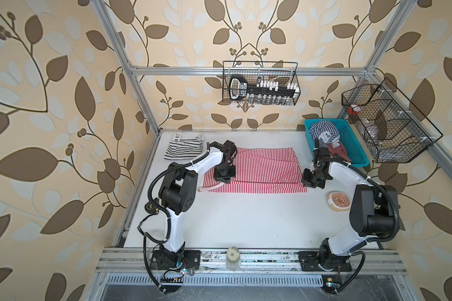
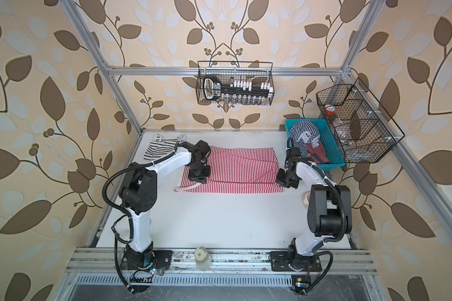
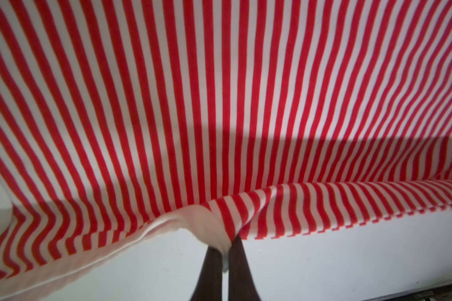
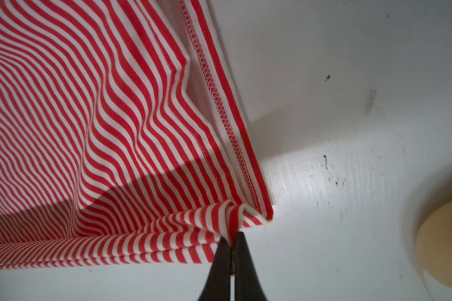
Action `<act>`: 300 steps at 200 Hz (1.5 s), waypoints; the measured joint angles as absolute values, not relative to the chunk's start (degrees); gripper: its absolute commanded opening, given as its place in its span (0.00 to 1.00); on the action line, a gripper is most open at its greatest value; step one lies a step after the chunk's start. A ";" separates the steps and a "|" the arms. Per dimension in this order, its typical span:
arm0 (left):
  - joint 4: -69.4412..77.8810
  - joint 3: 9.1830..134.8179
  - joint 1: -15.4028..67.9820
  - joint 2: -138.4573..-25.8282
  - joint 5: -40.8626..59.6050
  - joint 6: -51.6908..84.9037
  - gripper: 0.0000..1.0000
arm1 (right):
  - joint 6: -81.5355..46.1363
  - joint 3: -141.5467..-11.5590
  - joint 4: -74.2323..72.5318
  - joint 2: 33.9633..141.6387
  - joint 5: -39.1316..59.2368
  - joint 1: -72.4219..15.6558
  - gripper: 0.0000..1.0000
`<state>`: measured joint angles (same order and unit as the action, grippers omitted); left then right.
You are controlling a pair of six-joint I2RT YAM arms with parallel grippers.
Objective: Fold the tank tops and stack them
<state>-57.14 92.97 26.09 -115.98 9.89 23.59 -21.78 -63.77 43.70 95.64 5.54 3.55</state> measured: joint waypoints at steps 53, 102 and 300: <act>-58.87 98.21 24.21 -120.88 10.02 21.91 0.00 | -21.34 -68.51 43.53 101.97 7.09 4.19 0.00; -59.22 102.02 23.90 -124.66 10.33 21.32 0.07 | -21.45 -71.50 43.27 107.00 9.08 5.34 0.14; -53.06 89.95 24.10 -116.05 10.44 25.98 0.15 | -26.15 -60.64 32.73 96.07 18.26 1.74 0.19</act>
